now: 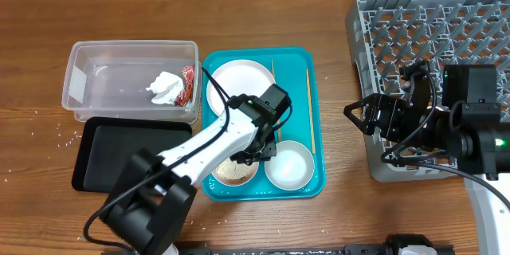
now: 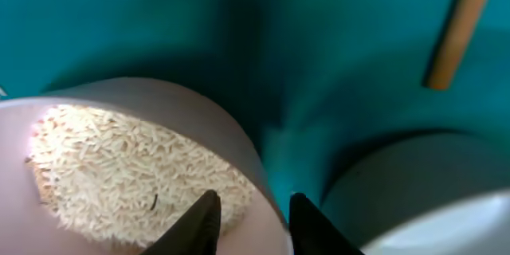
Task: Sort waste into correct bins and load items into the dishwasher
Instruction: 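Grasp the small bowl of rice with the left gripper, then tip the rice bowl over the black tray to dump the rice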
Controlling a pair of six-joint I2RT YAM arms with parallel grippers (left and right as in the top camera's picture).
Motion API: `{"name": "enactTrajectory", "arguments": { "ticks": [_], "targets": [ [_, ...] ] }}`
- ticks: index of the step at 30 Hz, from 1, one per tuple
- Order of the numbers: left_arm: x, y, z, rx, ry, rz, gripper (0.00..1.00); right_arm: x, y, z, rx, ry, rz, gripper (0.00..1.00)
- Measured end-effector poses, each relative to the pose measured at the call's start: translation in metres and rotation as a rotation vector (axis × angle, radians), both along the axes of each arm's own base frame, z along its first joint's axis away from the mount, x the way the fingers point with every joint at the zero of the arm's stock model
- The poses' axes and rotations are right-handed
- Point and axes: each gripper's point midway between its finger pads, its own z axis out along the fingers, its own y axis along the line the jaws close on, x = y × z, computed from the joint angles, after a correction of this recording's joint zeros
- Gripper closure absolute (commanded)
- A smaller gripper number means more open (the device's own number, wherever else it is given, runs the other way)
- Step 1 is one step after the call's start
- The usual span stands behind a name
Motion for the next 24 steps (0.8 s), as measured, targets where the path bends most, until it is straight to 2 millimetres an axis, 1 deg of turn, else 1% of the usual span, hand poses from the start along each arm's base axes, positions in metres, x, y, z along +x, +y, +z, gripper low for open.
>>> {"name": "enactTrajectory", "arguments": {
  "ticks": [2, 6, 9, 10, 15, 16, 17, 21, 22, 23, 24],
  "targets": [
    [-0.003, 0.001, -0.004, 0.008, 0.02, 0.001, 0.96, 0.0, 0.0, 0.0, -0.001, 0.002, 0.0, 0.14],
    [-0.003, 0.002, -0.004, 0.011, 0.023, 0.002, 0.96, -0.001, 0.0, -0.001, 0.0, 0.006, -0.001, 0.14],
    [-0.004, 0.005, 0.002, 0.009, 0.02, 0.004, 0.96, -0.001, 0.0, -0.001, -0.001, 0.006, 0.0, 0.14],
    [-0.004, 0.008, 0.006, 0.006, 0.016, -0.004, 0.96, -0.001, 0.0, -0.001, 0.0, 0.006, 0.0, 0.14],
    [-0.004, 0.017, 0.04, -0.039, -0.035, -0.077, 0.96, -0.001, 0.0, -0.001, 0.0, 0.007, 0.0, 0.14],
    [-0.004, 0.02, 0.05, -0.065, -0.042, -0.094, 0.96, -0.001, 0.0, -0.001, 0.0, 0.007, -0.001, 0.14],
    [-0.004, 0.027, 0.065, -0.101, -0.062, -0.106, 0.96, -0.002, 0.0, -0.001, 0.0, 0.009, -0.001, 0.14],
    [0.004, 0.056, 0.105, -0.221, -0.135, -0.082, 0.96, -0.002, 0.0, -0.001, -0.001, 0.009, 0.0, 0.14],
    [0.008, 0.068, 0.116, -0.269, -0.162, -0.057, 0.96, -0.002, 0.0, -0.001, -0.001, 0.009, 0.0, 0.14],
    [0.011, 0.077, 0.123, -0.294, -0.181, -0.043, 0.96, -0.002, 0.0, -0.001, -0.001, 0.009, 0.0, 0.14],
    [0.014, 0.091, 0.131, -0.345, -0.195, -0.012, 0.96, -0.002, 0.0, -0.001, -0.001, 0.009, -0.001, 0.14]
  ]
}}
